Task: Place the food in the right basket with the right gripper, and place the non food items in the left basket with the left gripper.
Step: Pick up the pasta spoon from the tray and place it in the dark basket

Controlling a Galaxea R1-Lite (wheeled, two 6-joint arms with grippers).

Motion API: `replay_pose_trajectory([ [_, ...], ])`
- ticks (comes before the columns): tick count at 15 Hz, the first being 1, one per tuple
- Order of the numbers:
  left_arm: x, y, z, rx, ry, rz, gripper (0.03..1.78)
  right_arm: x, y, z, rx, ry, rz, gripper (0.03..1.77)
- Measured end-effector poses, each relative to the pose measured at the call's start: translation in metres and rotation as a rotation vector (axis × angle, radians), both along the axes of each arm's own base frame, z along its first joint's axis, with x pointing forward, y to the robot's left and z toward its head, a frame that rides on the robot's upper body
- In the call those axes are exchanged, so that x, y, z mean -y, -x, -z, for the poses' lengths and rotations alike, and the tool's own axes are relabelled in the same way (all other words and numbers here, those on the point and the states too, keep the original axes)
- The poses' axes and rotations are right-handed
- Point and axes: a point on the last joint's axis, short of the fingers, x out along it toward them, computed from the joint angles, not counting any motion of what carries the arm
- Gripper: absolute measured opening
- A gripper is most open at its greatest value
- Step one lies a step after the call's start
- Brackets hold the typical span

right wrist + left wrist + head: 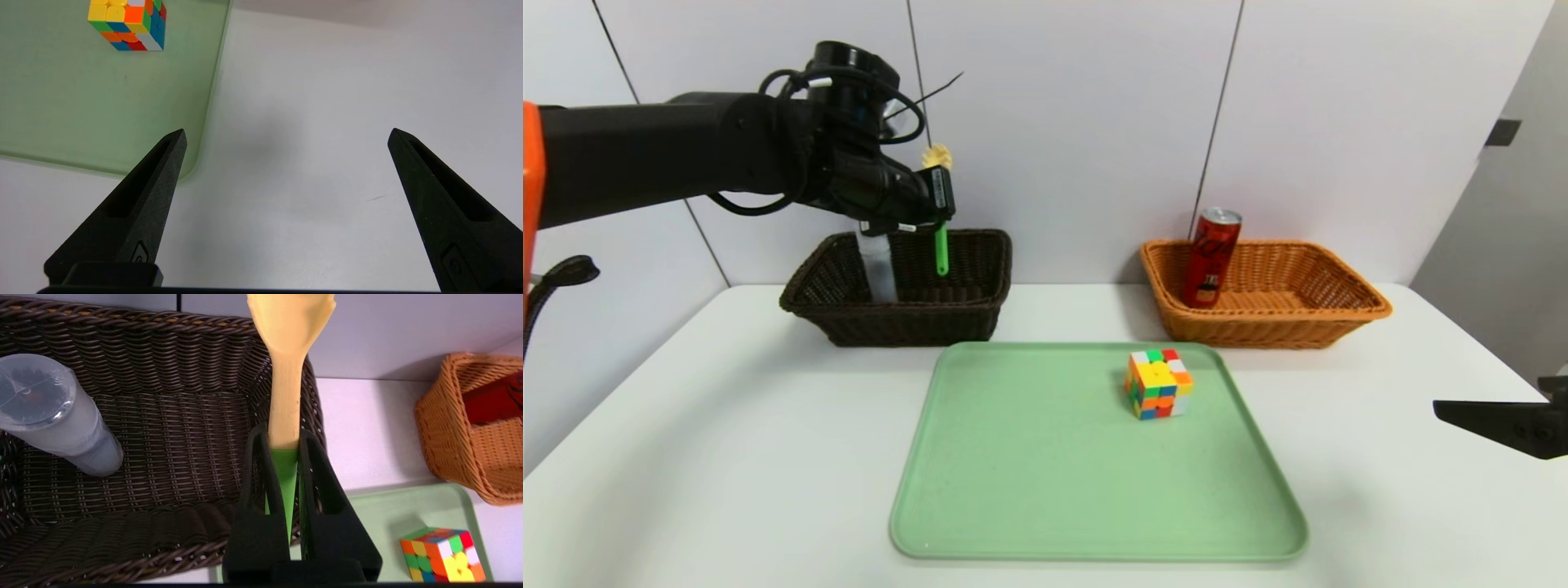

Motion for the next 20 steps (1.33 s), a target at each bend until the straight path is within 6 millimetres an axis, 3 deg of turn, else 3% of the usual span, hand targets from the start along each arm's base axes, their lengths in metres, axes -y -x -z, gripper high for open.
replay_pose_trajectory([
  [7, -0.001, -0.022, 0.032, -0.078, 0.011, -0.094, 0.14, 0.001, 0.005, 0.0, 0.012, 0.008, 0.011, 1.7],
  [14, -0.001, -0.04, 0.048, -0.02, -0.009, -0.157, 0.14, 0.002, 0.006, -0.001, 0.018, 0.013, 0.012, 1.7],
  [20, 0.003, -0.046, 0.069, 0.041, -0.144, -0.114, 0.14, 0.001, 0.005, -0.001, 0.016, 0.013, 0.011, 1.7],
])
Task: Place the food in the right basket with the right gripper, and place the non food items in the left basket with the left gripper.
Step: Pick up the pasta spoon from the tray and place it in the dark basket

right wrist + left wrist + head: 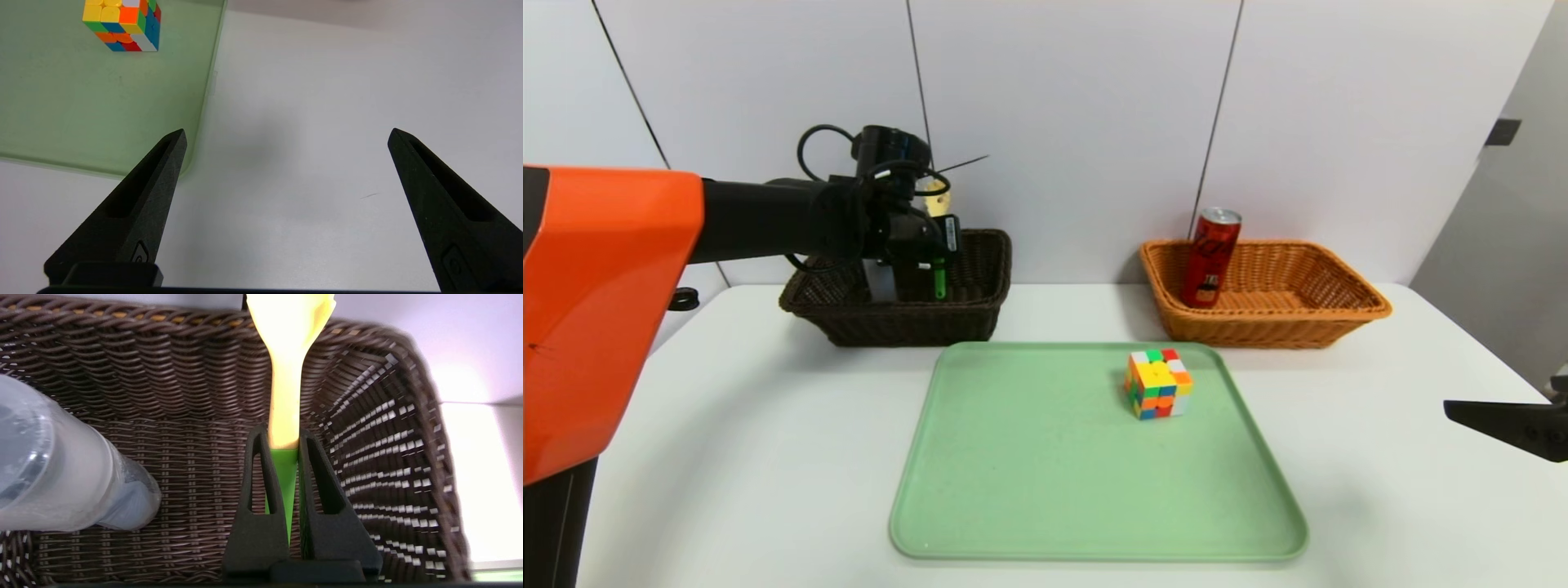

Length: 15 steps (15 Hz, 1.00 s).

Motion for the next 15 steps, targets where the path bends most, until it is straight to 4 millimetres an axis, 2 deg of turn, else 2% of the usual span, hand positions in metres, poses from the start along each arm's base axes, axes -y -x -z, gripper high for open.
replay_pose_trajectory([
  [12, 0.002, -0.004, 0.014, -0.031, -0.014, -0.004, 0.14, 0.0, 0.0, 0.001, -0.004, 0.0, 0.0, 1.7],
  [15, 0.002, -0.004, 0.016, -0.037, -0.019, -0.01, 0.59, 0.0, 0.0, 0.002, -0.006, 0.001, -0.001, 1.7],
])
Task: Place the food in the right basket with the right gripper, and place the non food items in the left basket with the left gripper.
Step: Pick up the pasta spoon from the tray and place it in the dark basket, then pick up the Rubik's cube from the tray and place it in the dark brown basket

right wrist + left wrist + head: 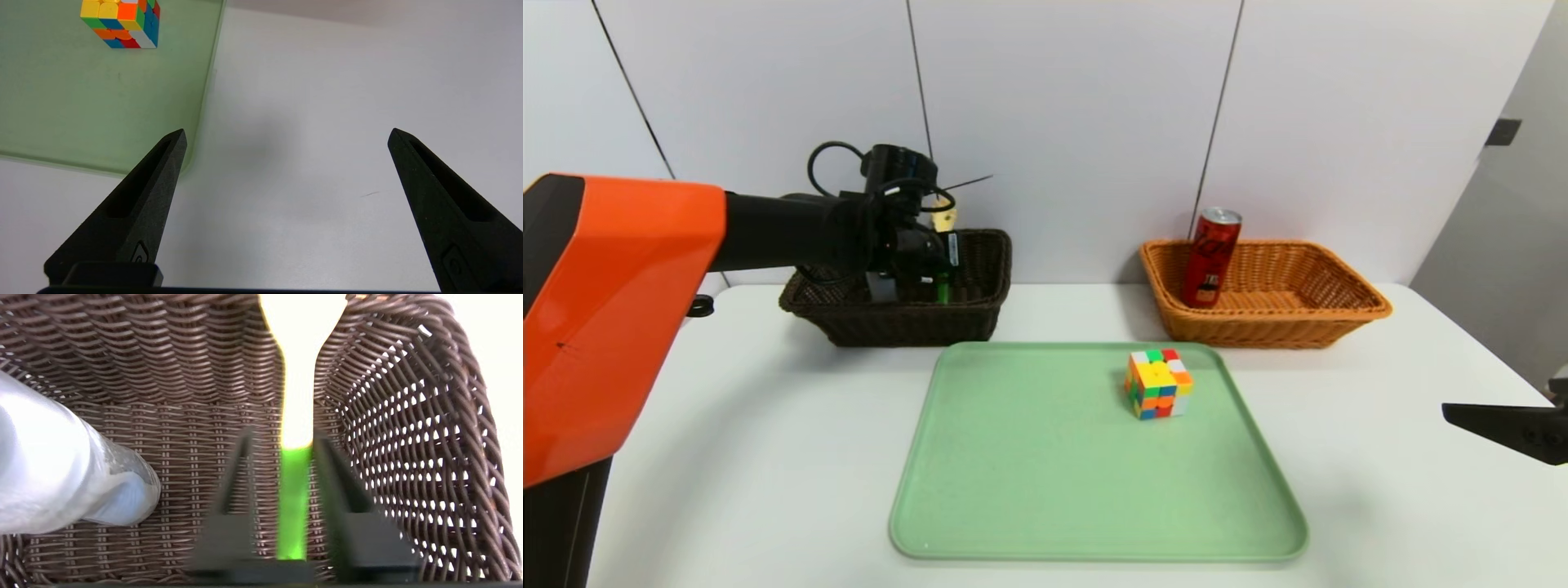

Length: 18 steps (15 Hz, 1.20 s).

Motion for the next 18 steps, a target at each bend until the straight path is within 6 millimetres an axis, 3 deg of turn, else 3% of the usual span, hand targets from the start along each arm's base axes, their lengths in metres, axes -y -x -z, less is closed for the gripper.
replay_pose_trajectory([
  [2, 0.0, 0.0, 0.002, -0.006, -0.001, 0.0, 0.86, 0.0, 0.0, 0.0, 0.0, 0.0, 0.0, 1.7],
  [6, 0.0, 0.001, 0.001, -0.006, -0.001, -0.001, 1.19, 0.001, 0.002, 0.001, -0.001, -0.001, 0.001, 1.7],
  [9, -0.003, 0.01, -0.017, 0.027, 0.012, 0.0, 1.36, 0.001, 0.004, 0.003, -0.002, 0.0, 0.0, 1.7],
  [12, -0.002, 0.038, -0.056, 0.078, 0.03, 0.027, 1.47, 0.001, 0.005, 0.001, 0.007, -0.002, 0.003, 1.7],
  [14, 0.003, 0.068, -0.084, 0.083, 0.04, 0.065, 1.52, 0.001, 0.005, -0.003, 0.023, -0.006, 0.004, 1.7],
  [18, 0.042, 0.132, -0.115, 0.054, 0.101, 0.175, 1.59, 0.001, 0.006, -0.008, 0.043, -0.009, 0.006, 1.7],
])
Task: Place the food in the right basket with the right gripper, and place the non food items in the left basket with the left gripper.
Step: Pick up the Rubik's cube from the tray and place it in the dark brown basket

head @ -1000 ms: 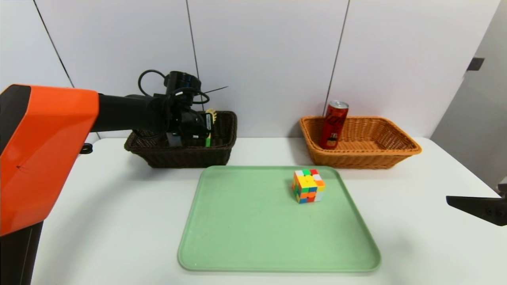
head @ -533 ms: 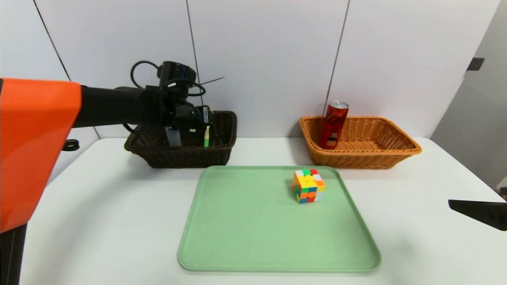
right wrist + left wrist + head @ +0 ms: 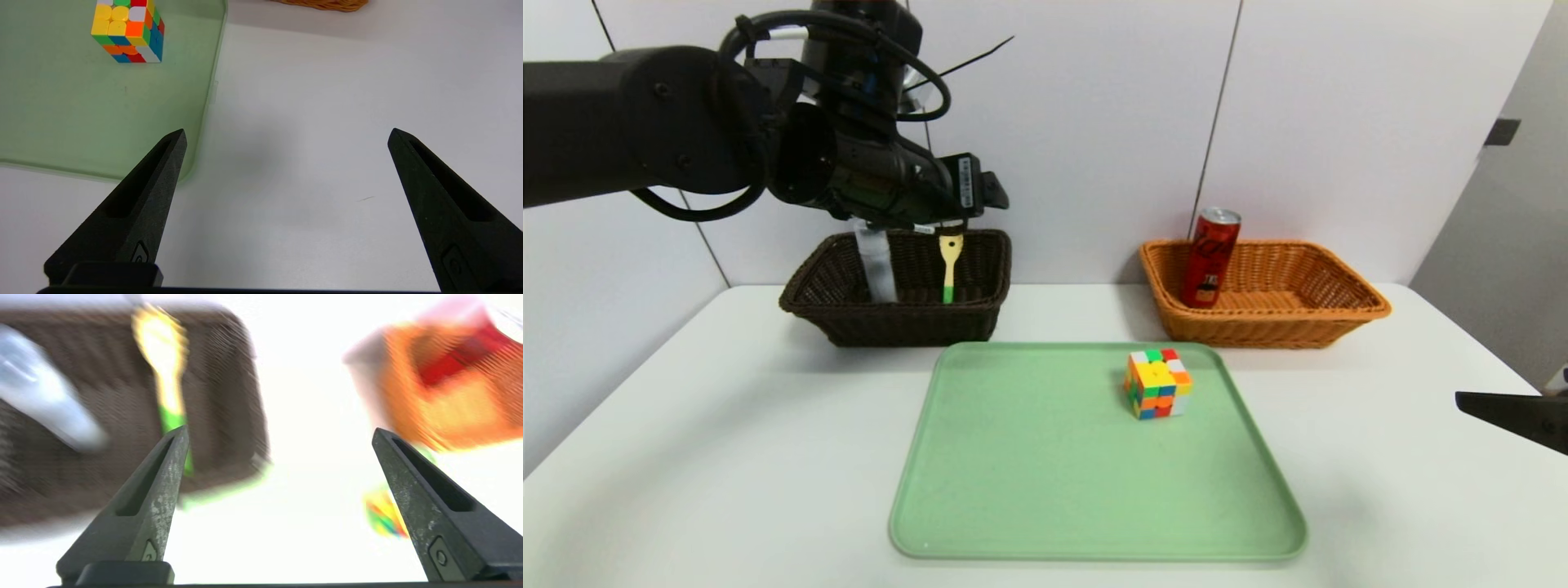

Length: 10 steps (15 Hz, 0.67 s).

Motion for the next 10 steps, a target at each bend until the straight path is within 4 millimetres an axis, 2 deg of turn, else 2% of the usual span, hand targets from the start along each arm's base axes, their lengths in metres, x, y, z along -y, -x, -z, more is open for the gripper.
replay_pose_trajectory([
  [4, 0.04, 0.051, -0.004, -0.088, 0.035, 0.069, 1.64, 0.001, 0.002, -0.001, 0.011, -0.003, 0.003, 1.7],
  [7, 0.069, 0.066, 0.003, -0.098, 0.019, 0.067, 1.66, 0.001, 0.005, -0.001, 0.015, -0.004, 0.002, 1.7],
  [10, 0.098, 0.073, 0.02, -0.12, 0.013, 0.037, 1.67, 0.001, 0.006, -0.001, 0.017, -0.006, 0.003, 1.7],
])
